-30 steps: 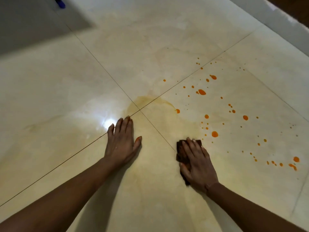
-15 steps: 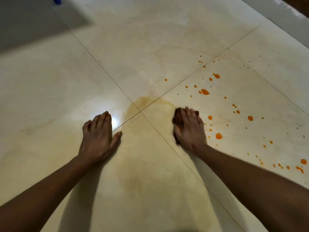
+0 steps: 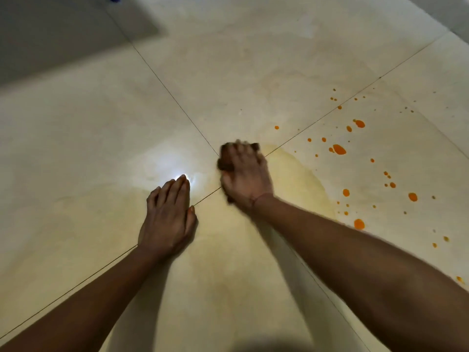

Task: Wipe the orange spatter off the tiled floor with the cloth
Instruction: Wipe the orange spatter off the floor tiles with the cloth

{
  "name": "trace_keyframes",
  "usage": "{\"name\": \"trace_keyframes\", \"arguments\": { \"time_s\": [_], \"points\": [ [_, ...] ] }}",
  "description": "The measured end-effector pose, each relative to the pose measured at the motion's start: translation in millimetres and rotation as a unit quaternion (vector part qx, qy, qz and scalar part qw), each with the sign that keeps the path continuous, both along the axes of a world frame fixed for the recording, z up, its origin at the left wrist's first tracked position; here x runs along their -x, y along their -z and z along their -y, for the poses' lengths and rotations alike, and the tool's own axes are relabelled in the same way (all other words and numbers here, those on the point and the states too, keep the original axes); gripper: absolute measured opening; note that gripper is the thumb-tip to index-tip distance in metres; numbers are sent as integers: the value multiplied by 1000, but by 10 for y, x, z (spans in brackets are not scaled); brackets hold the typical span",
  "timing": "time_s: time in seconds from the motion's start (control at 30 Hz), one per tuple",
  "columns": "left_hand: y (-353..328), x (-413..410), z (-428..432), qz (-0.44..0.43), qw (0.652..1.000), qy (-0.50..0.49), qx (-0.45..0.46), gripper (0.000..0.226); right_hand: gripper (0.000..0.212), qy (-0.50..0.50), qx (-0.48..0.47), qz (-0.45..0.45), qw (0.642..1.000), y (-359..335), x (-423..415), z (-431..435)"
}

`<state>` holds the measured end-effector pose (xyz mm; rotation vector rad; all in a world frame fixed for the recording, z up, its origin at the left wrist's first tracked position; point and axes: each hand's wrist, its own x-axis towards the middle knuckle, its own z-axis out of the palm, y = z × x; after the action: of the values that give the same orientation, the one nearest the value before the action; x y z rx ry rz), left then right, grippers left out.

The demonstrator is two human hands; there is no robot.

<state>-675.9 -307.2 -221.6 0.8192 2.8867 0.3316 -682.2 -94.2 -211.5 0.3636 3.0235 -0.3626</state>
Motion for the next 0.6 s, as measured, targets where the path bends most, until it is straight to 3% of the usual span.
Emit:
{"name": "trace_keyframes", "arguments": {
  "time_s": [0.07,0.13,0.17,0.23,0.3,0.4,0.5,0.53,0.6],
  "points": [
    [-21,2,17,4,1000,2,-4,58,72,-143,6,13,990,-5,-513,154],
    [-27,-2,9,9,1000,3,6,57,74,-207,8,23,978,-31,-1161,-194],
    [-29,-5,13,10,1000,3,10,57,74,-194,10,17,981,0,-1250,-445],
    [10,0,25,1,1000,2,10,57,72,-62,6,19,998,12,-864,-692],
    [54,13,21,-10,1000,7,6,57,71,39,-9,8,999,1,-248,-425],
    [38,15,31,-3,1000,13,18,59,69,-100,3,-15,995,19,-341,307],
    [12,12,33,3,1000,11,24,60,74,-237,16,24,971,-4,-1270,85],
    [2,5,21,8,1000,13,25,60,75,-240,8,17,971,17,-1346,-154],
    [17,12,33,9,1000,14,22,59,75,-137,4,19,990,41,-1035,-424]
  ]
}}
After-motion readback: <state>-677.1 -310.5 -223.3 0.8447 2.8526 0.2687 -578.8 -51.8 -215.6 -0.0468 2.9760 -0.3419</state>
